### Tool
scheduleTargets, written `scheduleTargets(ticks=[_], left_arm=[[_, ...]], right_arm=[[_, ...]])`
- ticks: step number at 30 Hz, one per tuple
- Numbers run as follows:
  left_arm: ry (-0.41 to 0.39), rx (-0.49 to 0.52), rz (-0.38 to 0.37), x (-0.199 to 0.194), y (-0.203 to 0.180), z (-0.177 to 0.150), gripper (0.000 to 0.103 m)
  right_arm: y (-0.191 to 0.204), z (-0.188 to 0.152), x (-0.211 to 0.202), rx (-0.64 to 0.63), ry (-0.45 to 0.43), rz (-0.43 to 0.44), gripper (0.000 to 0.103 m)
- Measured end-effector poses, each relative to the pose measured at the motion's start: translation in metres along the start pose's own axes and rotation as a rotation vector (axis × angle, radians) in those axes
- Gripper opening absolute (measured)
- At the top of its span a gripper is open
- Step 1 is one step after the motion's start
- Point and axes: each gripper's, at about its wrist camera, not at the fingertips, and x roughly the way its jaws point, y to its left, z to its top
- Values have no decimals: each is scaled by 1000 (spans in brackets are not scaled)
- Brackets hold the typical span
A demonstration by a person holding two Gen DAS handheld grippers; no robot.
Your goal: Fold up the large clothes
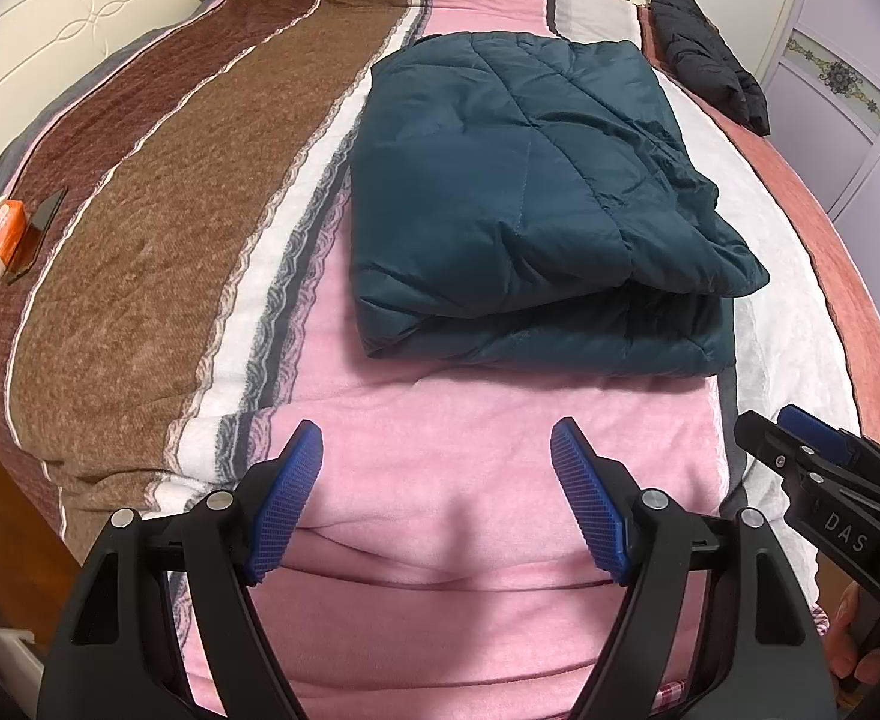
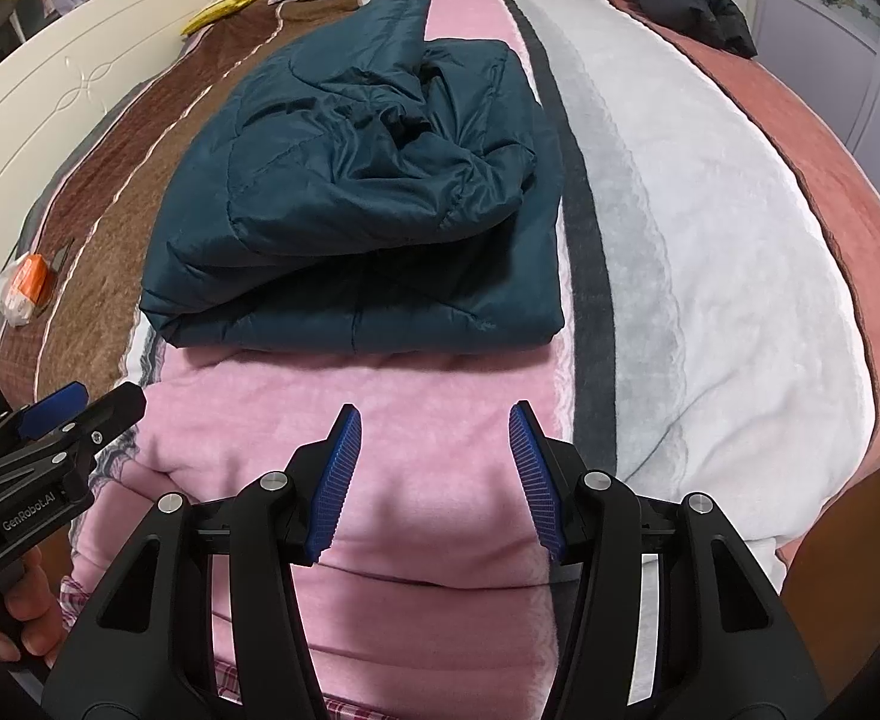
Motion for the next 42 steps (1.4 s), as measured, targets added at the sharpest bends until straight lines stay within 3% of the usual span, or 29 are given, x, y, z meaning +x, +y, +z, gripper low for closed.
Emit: scheduleTargets(ticks=[42], left_arm=[[-2,0,11,-4,4,0,75]], right_arm=[[1,-1,0,1,1,3,51]])
